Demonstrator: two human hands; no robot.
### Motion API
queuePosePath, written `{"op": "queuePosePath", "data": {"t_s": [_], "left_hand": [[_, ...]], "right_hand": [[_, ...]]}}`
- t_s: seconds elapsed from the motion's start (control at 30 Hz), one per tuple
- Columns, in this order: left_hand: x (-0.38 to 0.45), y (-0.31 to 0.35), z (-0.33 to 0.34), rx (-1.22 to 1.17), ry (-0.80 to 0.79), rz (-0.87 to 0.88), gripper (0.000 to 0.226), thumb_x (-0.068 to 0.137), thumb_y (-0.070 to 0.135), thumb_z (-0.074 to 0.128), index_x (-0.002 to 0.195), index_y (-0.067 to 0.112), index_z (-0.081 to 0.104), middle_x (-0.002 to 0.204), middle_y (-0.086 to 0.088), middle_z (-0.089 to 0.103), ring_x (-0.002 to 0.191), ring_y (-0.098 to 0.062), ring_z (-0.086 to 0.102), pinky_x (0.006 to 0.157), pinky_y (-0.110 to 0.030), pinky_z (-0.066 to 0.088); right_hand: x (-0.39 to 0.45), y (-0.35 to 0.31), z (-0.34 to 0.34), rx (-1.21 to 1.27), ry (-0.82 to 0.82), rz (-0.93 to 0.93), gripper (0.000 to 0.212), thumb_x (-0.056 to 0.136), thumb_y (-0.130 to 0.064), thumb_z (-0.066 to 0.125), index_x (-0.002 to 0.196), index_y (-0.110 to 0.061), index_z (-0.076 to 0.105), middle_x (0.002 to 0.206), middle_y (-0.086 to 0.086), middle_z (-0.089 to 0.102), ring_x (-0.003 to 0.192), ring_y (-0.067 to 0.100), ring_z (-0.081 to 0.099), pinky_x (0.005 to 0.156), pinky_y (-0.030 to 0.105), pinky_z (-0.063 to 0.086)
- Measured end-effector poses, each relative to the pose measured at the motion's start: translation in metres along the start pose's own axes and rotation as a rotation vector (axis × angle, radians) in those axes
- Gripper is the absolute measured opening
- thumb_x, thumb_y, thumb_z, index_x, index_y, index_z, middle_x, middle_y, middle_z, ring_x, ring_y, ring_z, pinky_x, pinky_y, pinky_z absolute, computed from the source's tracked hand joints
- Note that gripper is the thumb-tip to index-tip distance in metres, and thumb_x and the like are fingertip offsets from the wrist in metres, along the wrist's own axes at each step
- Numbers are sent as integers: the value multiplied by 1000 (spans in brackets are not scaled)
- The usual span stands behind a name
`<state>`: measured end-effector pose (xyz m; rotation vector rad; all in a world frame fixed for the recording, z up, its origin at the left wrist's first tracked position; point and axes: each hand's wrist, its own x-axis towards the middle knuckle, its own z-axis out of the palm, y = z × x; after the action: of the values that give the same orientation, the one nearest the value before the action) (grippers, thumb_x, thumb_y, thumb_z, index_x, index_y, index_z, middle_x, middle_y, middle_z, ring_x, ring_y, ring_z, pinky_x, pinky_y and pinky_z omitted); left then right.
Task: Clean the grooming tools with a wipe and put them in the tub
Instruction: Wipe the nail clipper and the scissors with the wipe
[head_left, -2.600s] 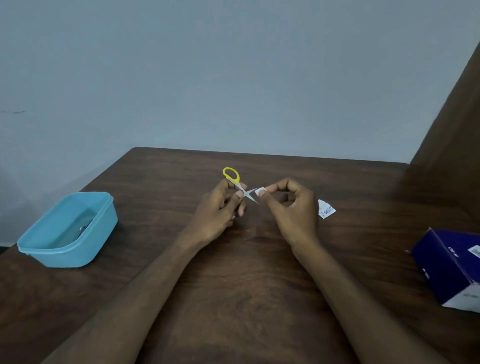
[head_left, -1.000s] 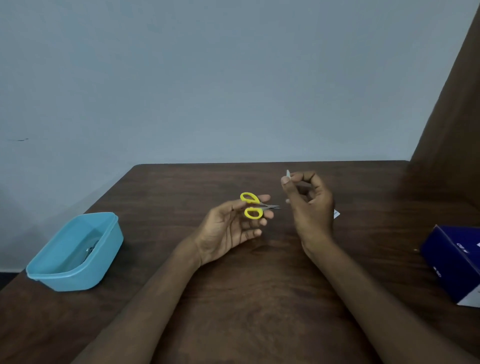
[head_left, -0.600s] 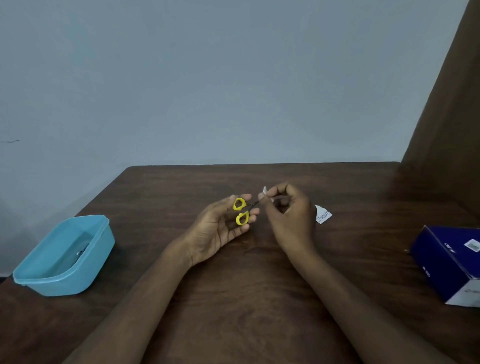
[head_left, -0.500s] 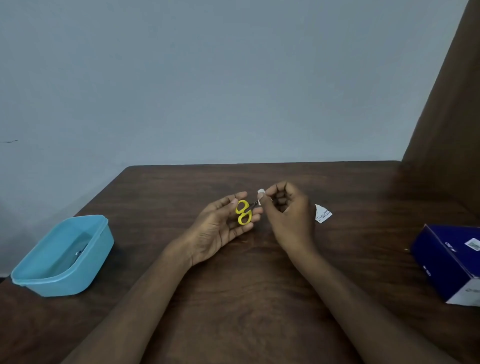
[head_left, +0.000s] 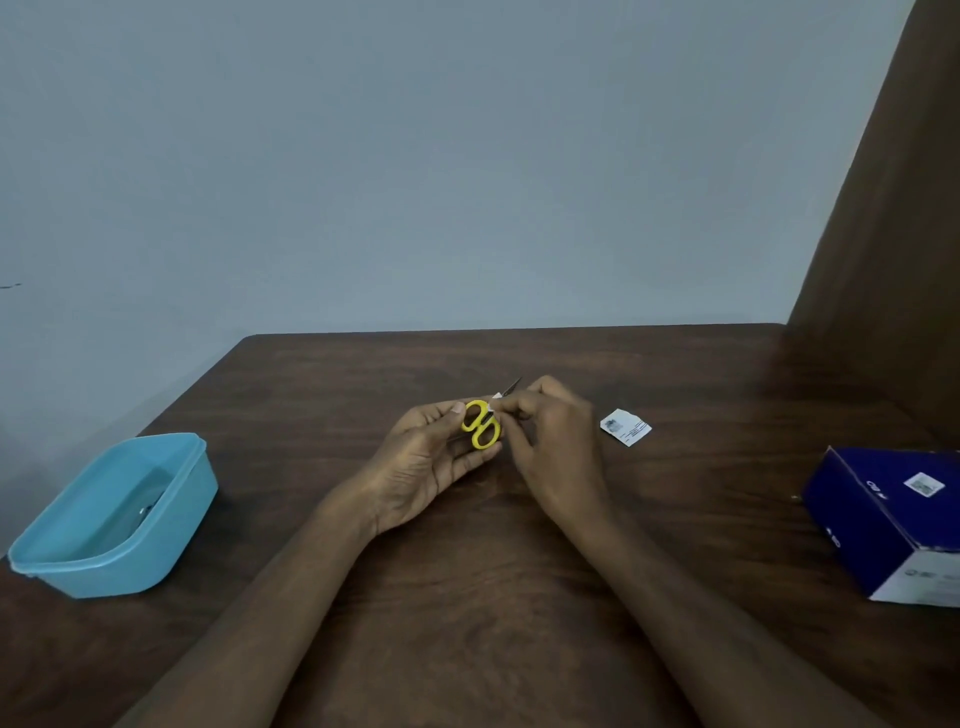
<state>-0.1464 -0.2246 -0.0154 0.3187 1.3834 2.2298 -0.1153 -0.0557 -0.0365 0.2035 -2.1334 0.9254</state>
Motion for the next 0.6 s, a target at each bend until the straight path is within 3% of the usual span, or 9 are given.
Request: {"op": "queuePosePath", "data": {"t_s": [0.1, 0.23, 0.33, 0.43, 0.53, 0.6], "left_hand": [[1, 0, -1, -5, 2, 7, 37, 99, 19, 58, 127, -3, 69, 119, -19, 74, 108, -24, 73, 102, -38, 60], [-1, -1, 0, 48, -21, -10, 35, 109, 15, 48, 132, -4, 66, 123, -20, 75, 114, -28, 75, 104, -39, 59], [-2, -1, -1, 62, -19, -7, 35, 108, 17, 50, 131, -3, 68, 124, -19, 74, 114, -27, 75, 104, -39, 59], [-2, 1, -3, 42, 0, 4, 35, 105, 18, 54, 130, -2, 69, 124, -20, 73, 113, -25, 74, 102, -38, 60], [0, -1, -2, 52, -12, -5, 32, 109, 14, 50, 129, -3, 69, 124, -21, 74, 115, -29, 75, 102, -39, 60], [1, -2, -1, 55, -16, -17, 34, 110, 11, 49, 134, -7, 65, 126, -23, 72, 116, -30, 73, 103, -41, 59]], "right_hand": [[0, 0, -1, 12, -16, -15, 15, 87, -8, 82, 97, -19, 84, 84, -3, 66, 72, 15, 65, 65, 40, 57], [4, 6, -4, -3, 57, 59, 14, 90, -13, 82, 100, -21, 85, 88, -2, 70, 79, 12, 69, 74, 38, 58], [2, 4, -3, -4, 31, 31, 14, 89, -11, 82, 100, -20, 85, 87, -1, 70, 76, 16, 68, 70, 40, 59], [1, 0, -3, 1, -10, -22, 15, 88, -9, 82, 99, -19, 85, 85, -3, 72, 74, 13, 67, 67, 36, 57], [4, 2, -7, 4, 48, 32, 8, 91, -14, 82, 97, -19, 84, 85, -7, 74, 73, 5, 67, 69, 27, 57], [4, 3, -5, -23, 58, 37, 12, 91, -13, 81, 102, -18, 83, 89, -6, 76, 76, 5, 69, 73, 29, 59]]}}
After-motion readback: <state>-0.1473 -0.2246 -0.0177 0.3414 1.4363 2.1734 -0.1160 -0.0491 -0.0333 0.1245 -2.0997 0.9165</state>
